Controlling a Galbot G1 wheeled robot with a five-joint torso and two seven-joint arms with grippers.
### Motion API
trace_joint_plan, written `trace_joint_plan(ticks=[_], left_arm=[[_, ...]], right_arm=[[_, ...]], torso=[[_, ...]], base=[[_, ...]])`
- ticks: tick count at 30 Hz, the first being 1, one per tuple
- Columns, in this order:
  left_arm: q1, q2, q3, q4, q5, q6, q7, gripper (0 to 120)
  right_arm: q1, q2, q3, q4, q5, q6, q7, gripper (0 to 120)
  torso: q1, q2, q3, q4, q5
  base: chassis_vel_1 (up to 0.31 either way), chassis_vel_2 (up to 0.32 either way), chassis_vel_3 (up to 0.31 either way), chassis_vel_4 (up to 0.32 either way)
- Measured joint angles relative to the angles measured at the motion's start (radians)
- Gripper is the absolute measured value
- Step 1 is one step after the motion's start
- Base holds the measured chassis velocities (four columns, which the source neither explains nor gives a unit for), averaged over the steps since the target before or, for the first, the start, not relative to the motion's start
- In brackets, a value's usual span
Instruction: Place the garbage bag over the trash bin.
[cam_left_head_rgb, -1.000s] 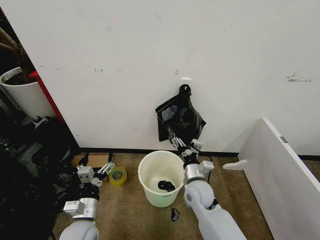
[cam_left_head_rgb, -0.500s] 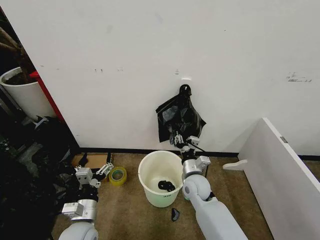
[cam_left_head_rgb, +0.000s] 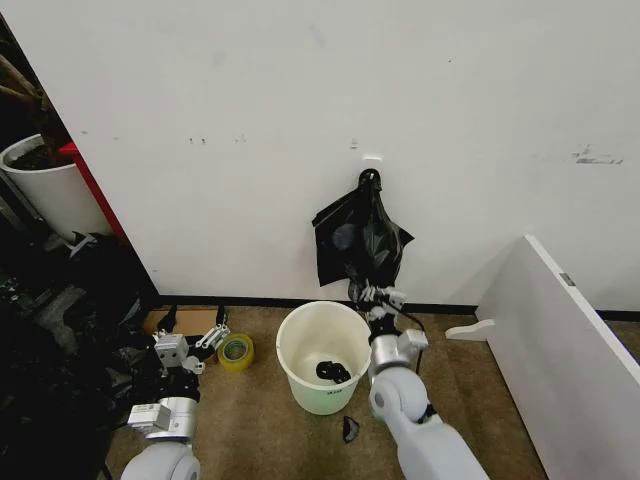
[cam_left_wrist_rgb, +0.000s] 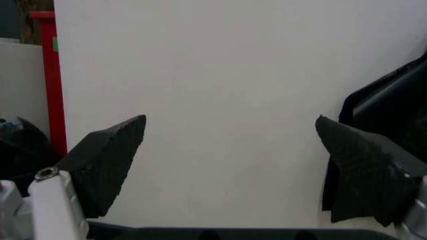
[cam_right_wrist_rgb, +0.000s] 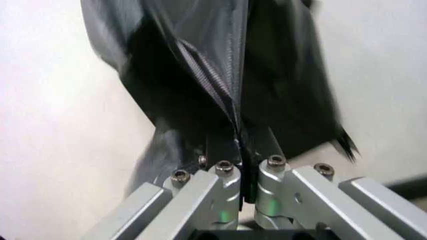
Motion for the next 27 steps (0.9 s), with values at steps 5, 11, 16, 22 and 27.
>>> trace_joint_plan(ticks=[5, 11, 16, 22, 27], left_arm=[[-0.002, 0.0, 0.005, 0.005, -0.001, -0.005, -0.001, 100], [-0.003, 0.004, 0.004, 0.005, -0.005, -0.008, -0.004, 100], [-0.002, 0.004, 0.003, 0.005, -0.005, -0.01, -0.005, 100], [0.0, 0.001, 0.003, 0.001, -0.004, -0.01, -0.005, 100], [0.002, -0.002, 0.005, -0.004, 0.003, -0.01, -0.004, 100]], right_arm=[[-0.068, -0.011, -0.01, 0.028, -0.028, 0.004, 0.01, 0], [-0.125, -0.02, -0.014, 0.043, -0.074, 0.015, 0.011, 0], [-0.152, -0.031, -0.009, 0.047, -0.092, 0.022, 0.011, 0], [-0.156, -0.039, -0.003, 0.041, -0.112, 0.034, 0.008, 0], [-0.113, -0.021, 0.015, 0.026, -0.115, 0.093, -0.068, 0]], torso=[[0.0, 0.0, 0.0, 0.0, -0.0001], [0.0, 0.0, 0.0, 0.0, 0.0], [0.0, 0.0, 0.0, 0.0, 0.0], [0.0, 0.0, 0.0, 0.0, 0.0], [0.0, 0.0, 0.0, 0.0, 0.0]], base=[[0.0, 0.0, 0.0, 0.0], [0.0, 0.0, 0.0, 0.0], [0.0, 0.0, 0.0, 0.0], [0.0, 0.0, 0.0, 0.0], [0.0, 0.0, 0.0, 0.0]])
